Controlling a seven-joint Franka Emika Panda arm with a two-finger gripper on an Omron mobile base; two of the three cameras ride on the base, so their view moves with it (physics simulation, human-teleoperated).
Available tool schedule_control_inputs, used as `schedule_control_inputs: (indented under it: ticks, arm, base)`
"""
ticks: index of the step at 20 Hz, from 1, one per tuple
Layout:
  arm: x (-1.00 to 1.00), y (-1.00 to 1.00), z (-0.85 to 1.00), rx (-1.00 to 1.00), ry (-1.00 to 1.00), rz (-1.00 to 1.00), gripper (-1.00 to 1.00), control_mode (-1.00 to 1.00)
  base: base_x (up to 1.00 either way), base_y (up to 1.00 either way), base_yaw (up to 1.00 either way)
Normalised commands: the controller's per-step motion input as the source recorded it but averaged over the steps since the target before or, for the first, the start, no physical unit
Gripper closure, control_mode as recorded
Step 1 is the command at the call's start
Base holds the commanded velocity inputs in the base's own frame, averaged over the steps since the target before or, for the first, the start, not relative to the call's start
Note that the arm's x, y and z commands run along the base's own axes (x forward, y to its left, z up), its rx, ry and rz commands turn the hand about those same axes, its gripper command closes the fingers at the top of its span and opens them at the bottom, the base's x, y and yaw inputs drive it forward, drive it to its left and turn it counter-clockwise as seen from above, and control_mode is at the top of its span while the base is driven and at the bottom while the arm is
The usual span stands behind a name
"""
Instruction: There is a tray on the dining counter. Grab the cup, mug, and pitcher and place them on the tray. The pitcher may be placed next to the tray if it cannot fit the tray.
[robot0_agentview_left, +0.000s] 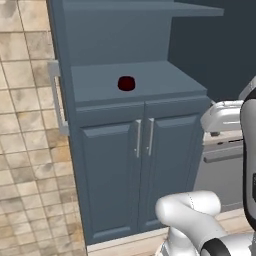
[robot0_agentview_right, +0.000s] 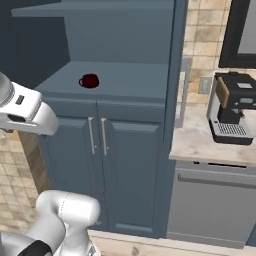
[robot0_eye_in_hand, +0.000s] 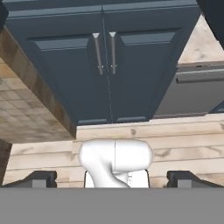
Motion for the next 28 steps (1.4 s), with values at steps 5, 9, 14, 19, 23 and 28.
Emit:
schedule_control_inputs:
  ticks: [5, 9, 14, 19, 23, 28]
  arm:
    - [0.0, 0.0, 0.0, 0.0, 0.0, 0.0, -1.0, 1.0]
    - [0.0, 0.0, 0.0, 0.0, 0.0, 0.0, -1.0, 1.0]
    - [0.0, 0.0, 0.0, 0.0, 0.0, 0.0, -1.0, 1.0]
    - [0.0, 0.0, 0.0, 0.0, 0.0, 0.0, -1.0, 1.0]
    - [0.0, 0.0, 0.0, 0.0, 0.0, 0.0, -1.0, 1.0]
    - [0.0, 0.0, 0.0, 0.0, 0.0, 0.0, -1.0, 1.0]
  base:
    - [0.48, 0.0, -0.1]
    - [0.47, 0.0, -0.1]
    - [0.29, 0.0, -0.07]
    - [0.18, 0.02, -0.02]
    - [0.15, 0.06, 0.0]
    - [0.36, 0.16, 0.0]
